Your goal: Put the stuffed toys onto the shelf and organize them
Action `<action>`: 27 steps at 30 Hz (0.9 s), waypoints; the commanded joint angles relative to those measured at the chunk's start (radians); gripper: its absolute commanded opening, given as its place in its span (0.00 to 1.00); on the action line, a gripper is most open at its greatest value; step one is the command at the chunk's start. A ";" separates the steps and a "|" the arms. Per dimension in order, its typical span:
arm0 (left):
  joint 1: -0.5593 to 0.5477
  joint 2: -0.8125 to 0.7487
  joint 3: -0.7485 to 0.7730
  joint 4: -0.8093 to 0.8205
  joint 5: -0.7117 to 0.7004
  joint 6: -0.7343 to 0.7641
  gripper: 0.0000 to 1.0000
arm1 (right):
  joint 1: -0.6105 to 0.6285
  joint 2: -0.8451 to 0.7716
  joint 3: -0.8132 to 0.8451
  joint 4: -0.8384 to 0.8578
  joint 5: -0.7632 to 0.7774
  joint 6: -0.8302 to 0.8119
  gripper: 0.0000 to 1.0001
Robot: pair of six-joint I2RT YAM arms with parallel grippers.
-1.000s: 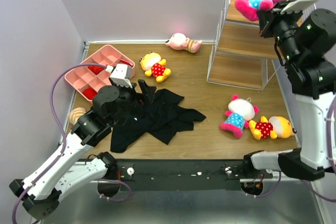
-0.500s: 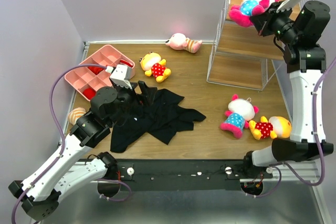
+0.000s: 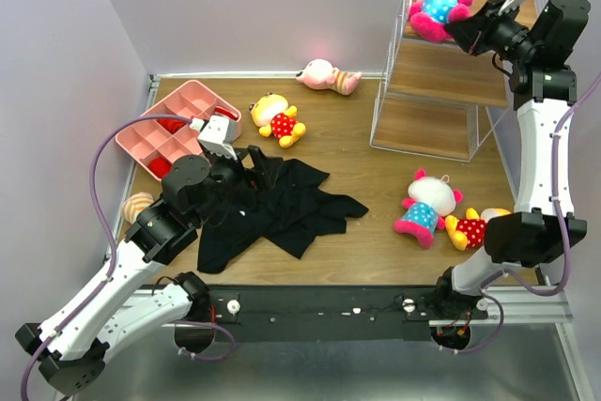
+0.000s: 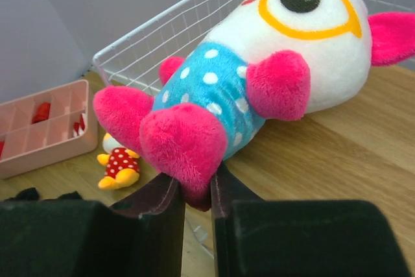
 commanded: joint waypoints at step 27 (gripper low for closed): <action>0.023 0.055 -0.008 0.011 0.034 0.001 0.99 | -0.044 -0.078 0.028 -0.172 0.302 0.173 0.72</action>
